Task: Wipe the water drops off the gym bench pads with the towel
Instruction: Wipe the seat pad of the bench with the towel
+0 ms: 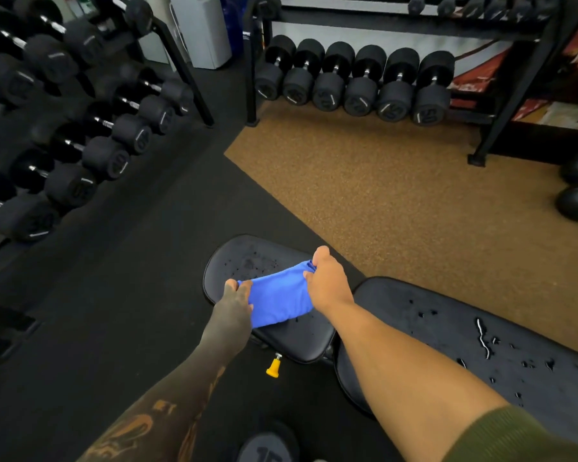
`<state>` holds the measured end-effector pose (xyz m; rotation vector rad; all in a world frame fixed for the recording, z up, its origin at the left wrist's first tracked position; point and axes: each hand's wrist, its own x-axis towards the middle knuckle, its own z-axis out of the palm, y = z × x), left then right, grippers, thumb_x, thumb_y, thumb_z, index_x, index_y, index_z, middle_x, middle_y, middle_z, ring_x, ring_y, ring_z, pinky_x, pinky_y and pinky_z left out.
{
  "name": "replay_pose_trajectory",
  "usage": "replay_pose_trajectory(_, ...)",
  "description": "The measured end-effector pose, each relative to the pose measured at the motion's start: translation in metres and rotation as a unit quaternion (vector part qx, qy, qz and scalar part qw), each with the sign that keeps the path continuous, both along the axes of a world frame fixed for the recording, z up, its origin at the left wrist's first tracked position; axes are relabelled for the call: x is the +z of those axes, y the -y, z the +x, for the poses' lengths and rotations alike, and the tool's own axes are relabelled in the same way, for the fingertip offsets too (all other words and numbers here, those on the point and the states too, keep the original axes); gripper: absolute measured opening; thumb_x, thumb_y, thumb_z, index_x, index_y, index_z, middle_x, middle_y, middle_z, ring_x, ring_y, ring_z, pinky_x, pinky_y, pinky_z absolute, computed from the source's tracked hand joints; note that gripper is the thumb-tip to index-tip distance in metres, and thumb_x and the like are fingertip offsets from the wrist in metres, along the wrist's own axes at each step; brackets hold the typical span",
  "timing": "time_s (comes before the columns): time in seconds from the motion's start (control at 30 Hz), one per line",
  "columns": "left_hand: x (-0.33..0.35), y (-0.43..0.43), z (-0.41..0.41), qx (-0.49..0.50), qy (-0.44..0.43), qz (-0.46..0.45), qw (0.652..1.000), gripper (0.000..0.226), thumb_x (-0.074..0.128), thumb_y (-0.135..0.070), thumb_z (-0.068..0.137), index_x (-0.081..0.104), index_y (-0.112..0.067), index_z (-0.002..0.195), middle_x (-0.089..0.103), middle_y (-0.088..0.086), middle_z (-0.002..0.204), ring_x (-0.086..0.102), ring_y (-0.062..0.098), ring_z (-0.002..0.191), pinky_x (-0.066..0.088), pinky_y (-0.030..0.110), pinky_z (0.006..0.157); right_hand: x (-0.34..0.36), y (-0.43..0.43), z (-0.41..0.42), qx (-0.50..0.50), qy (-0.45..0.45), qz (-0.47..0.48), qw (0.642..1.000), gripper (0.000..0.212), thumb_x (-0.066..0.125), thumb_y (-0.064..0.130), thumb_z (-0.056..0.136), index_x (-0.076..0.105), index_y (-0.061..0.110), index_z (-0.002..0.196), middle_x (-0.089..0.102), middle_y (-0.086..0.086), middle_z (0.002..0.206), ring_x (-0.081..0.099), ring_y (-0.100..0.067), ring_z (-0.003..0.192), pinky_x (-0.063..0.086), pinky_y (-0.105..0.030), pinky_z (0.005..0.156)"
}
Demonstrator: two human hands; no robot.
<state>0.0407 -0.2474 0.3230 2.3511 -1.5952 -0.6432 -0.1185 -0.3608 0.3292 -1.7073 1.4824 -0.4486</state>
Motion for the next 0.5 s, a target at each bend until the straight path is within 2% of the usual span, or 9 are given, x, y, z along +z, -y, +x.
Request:
replay_pose_trajectory(0.1,-0.019,0.008,0.009,-0.006,0.003,0.013,1.000,0.048,0.042,-0.016,0.100,0.032,-0.008,0.146,0.034,0.010,0.131,0.060,0.029,0.094,0.045,0.029,0.081,-0.018,0.012,0.018,0.035,-0.066,-0.049,0.996,0.020,0.041,0.000,0.089,0.032,0.016,0.081,0.041,-0.005,0.085,0.040,-0.020,0.071,0.034,-0.032,0.058)
replay_pose_trajectory(0.23,-0.033,0.024,0.019,-0.018,0.013,0.014,1.000,0.047,0.044,-0.020,0.100,0.032,-0.008,0.145,0.035,0.011,0.130,0.060,0.029,0.098,0.048,0.034,0.087,-0.031,0.027,0.043,0.064,-0.120,-0.075,0.988,0.022,0.036,-0.005,0.086,0.033,0.016,0.085,0.039,-0.005,0.091,0.040,-0.021,0.073,0.024,-0.028,0.050)
replay_pose_trajectory(0.3,-0.036,0.031,0.026,-0.028,0.020,0.029,0.999,0.045,0.044,-0.021,0.100,0.034,-0.009,0.142,0.037,0.010,0.127,0.059,0.030,0.098,0.048,0.037,0.084,-0.036,0.035,0.057,0.075,-0.116,-0.085,0.987,0.023,0.037,-0.006,0.086,0.034,0.017,0.086,0.040,-0.006,0.093,0.042,-0.022,0.075,0.028,-0.030,0.053)
replay_pose_trajectory(0.37,-0.038,0.036,0.033,-0.037,0.034,0.049,0.998,0.043,0.046,-0.024,0.100,0.036,-0.012,0.139,0.038,0.008,0.123,0.059,0.031,0.097,0.045,0.037,0.075,-0.041,0.041,0.069,0.075,-0.111,-0.083,0.988,0.024,0.039,-0.005,0.088,0.034,0.019,0.087,0.041,-0.006,0.096,0.044,-0.022,0.077,0.032,-0.031,0.058)
replay_pose_trajectory(0.43,-0.040,0.040,0.043,-0.068,0.116,0.040,0.990,0.042,0.048,-0.032,0.097,0.040,-0.015,0.134,0.042,0.007,0.117,0.056,0.027,0.096,0.044,0.036,0.071,-0.046,0.044,0.078,0.077,-0.111,-0.081,0.988,0.019,0.042,-0.001,0.091,0.039,0.017,0.091,0.043,-0.007,0.101,0.047,-0.024,0.083,0.038,-0.035,0.063)
replay_pose_trajectory(0.5,-0.047,0.043,0.057,-0.107,0.220,-0.007,0.970,0.043,0.051,-0.039,0.094,0.048,-0.017,0.130,0.050,0.006,0.113,0.053,0.026,0.099,0.047,0.038,0.077,-0.053,0.044,0.084,0.071,-0.126,-0.087,0.986,0.012,0.046,0.008,0.095,0.049,0.013,0.105,0.045,-0.009,0.115,0.049,-0.027,0.102,0.045,-0.039,0.081)
